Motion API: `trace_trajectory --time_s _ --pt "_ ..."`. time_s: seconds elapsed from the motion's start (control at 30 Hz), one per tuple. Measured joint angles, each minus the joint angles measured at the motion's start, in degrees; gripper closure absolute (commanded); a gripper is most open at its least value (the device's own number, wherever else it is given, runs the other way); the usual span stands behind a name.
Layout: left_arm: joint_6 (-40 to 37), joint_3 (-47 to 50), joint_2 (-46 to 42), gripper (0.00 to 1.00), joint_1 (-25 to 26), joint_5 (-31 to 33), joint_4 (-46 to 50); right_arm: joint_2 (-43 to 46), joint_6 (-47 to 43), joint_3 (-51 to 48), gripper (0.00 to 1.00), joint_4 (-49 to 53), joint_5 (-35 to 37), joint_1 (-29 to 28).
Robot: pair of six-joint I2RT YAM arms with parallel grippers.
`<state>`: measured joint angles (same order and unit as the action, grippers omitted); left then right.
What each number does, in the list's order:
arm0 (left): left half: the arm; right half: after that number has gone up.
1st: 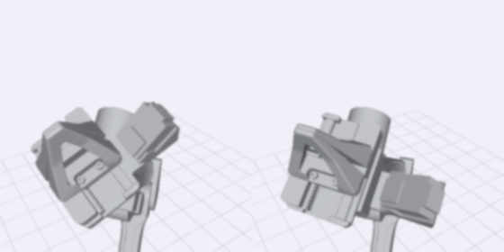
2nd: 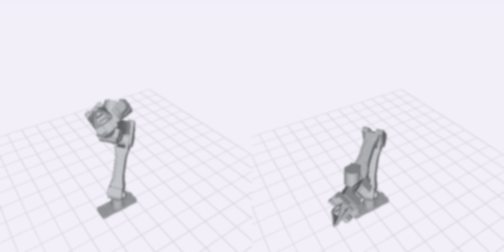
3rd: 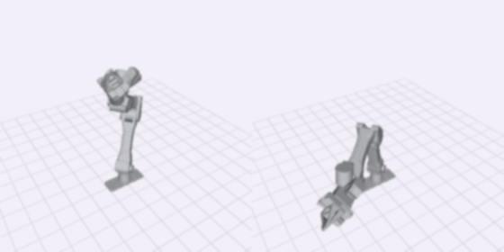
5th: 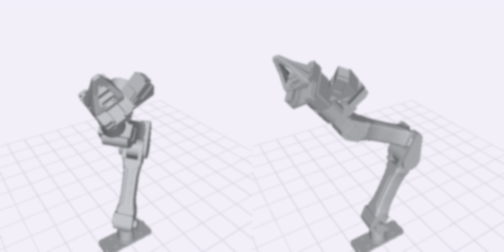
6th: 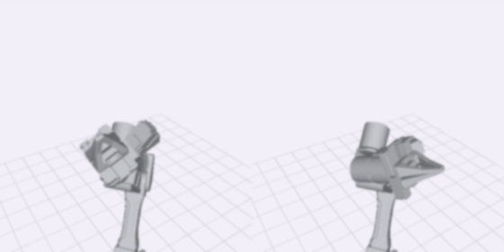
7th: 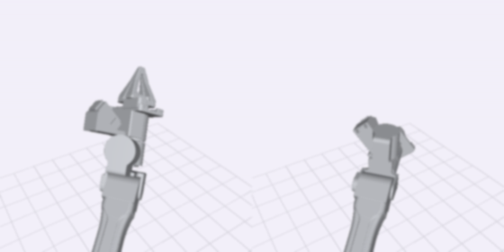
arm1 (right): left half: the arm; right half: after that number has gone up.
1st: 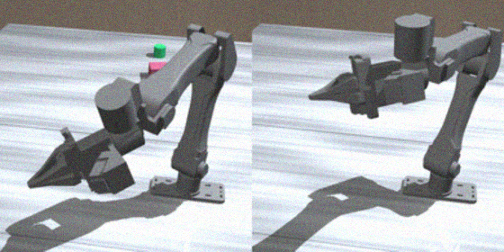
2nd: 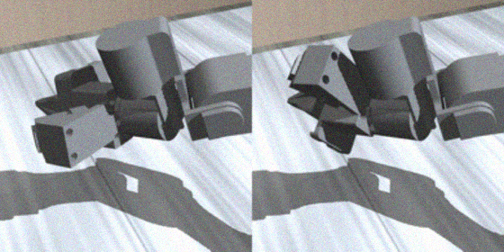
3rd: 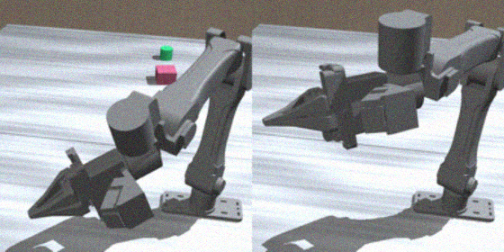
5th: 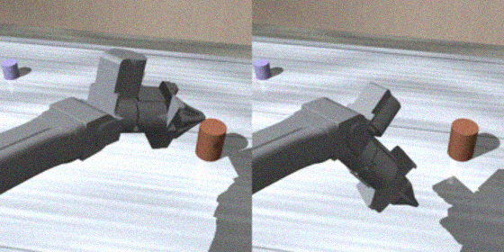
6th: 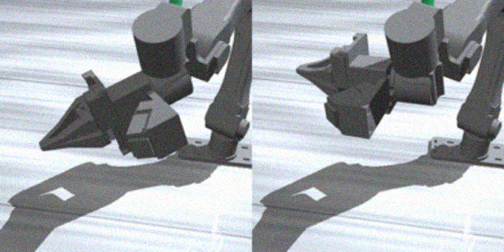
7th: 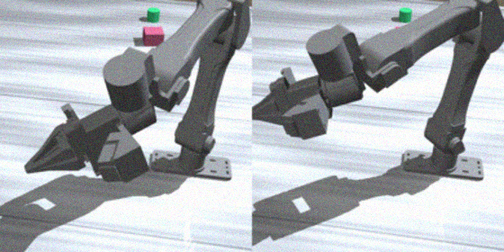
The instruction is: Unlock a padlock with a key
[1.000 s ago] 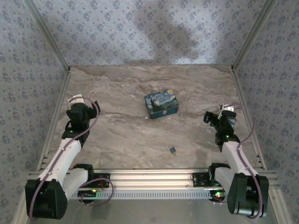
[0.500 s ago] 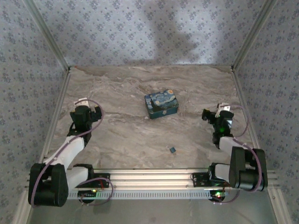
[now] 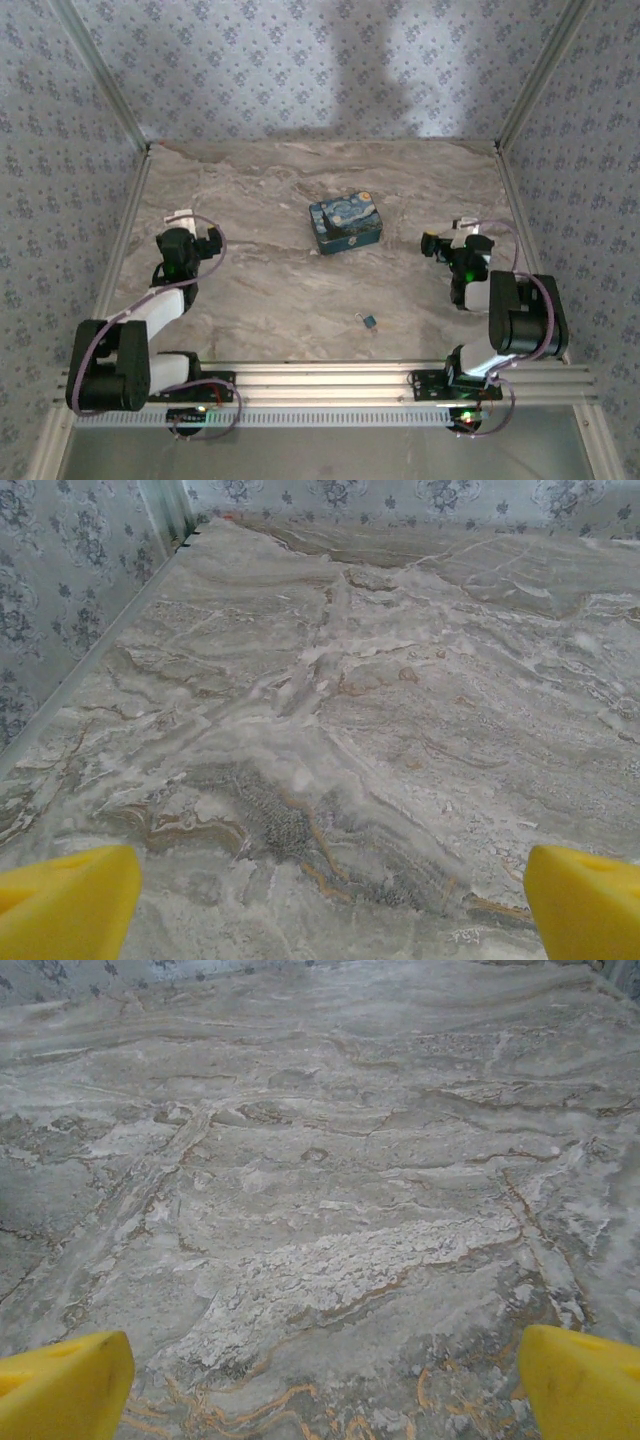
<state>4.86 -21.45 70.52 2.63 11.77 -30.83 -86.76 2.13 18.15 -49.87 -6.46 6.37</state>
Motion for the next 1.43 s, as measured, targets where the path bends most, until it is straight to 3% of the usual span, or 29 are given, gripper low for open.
trace_trajectory --time_s 0.17,0.5,1.43 --pt "-0.81 1.49 4.09 0.02 -1.29 -1.77 -5.33 -0.35 -1.38 2.95 0.0 1.64 2.71 -3.17" --pt "-2.51 2.64 15.3 0.02 -3.78 -8.15 -18.8 -0.35 -2.03 3.17 0.0 2.08 4.87 -3.45" --pt "-2.49 -1.55 17.14 0.02 -4.13 -9.42 -15.39 -0.35 -2.67 3.17 0.0 2.1 5.88 -4.28"
